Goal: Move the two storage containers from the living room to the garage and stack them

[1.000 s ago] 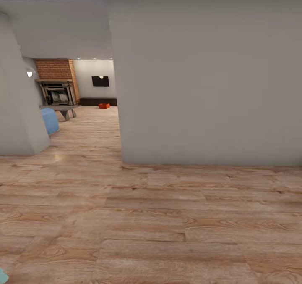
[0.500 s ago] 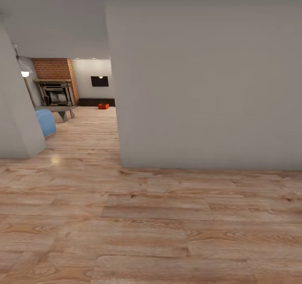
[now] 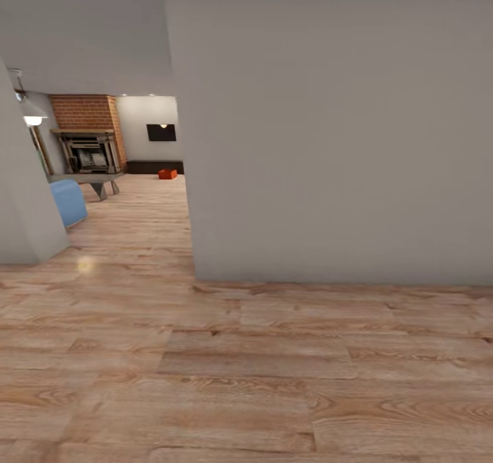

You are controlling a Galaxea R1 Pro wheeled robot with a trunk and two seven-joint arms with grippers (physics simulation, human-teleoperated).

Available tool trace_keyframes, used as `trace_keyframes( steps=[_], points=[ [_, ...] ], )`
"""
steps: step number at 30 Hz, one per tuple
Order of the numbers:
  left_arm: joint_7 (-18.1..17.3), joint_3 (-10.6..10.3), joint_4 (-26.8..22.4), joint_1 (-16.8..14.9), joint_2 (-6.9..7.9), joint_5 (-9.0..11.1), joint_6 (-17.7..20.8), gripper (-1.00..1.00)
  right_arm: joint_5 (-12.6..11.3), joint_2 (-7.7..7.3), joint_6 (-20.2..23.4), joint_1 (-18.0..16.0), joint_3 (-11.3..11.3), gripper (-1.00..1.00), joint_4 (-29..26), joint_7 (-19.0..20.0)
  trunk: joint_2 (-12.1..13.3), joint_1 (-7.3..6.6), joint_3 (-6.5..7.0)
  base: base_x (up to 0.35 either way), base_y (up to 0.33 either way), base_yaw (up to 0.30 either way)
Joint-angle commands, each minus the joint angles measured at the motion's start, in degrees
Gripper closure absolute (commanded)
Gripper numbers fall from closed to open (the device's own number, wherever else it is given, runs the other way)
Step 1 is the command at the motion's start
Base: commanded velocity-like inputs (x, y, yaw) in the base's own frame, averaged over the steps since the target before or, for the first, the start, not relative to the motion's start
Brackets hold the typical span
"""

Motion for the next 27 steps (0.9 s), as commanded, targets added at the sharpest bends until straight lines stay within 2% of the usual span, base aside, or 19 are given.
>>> trace_keyframes(
  steps=[1, 8, 17, 23, 27],
  points=[
    [0.01, 0.37, -0.02, -0.01, -0.03, 0.07, -0.11, -1.0, -0.4, 0.03, -0.26, -0.05, 0.48, -1.0, 0.13, -0.02, -0.02, 0.03, -0.05, 0.323, 0.0, 0.0],
    [0.0, 0.39, -0.02, -0.01, -0.03, 0.07, -0.11, -1.0, -0.43, 0.01, -0.29, -0.05, 0.48, -1.0, 0.12, -0.02, -0.02, 0.03, -0.05, 0.323, 0.0, 0.018],
    [0.01, 0.41, -0.03, -0.01, -0.03, 0.08, -0.11, -1.0, -0.46, -0.08, -0.34, -0.05, 0.4, -1.0, 0.17, 0.05, -0.02, 0.03, -0.05, 0.323, 0.0, 0.229],
    [0.01, 0.44, -0.04, -0.01, -0.03, 0.07, -0.11, -1.0, -0.4, -0.08, -0.34, -0.05, 0.46, -1.0, 0.12, 0.5, -0.02, 0.03, -0.05, 0.323, 0.0, 0.049],
    [0.0, 0.45, -0.03, -0.01, -0.03, 0.07, -0.11, -1.0, -0.45, -0.09, -0.34, -0.05, 0.4, -1.0, 0.12, 0.51, -0.02, 0.03, -0.05, 0.323, 0.0, 0.195]
  ],
)
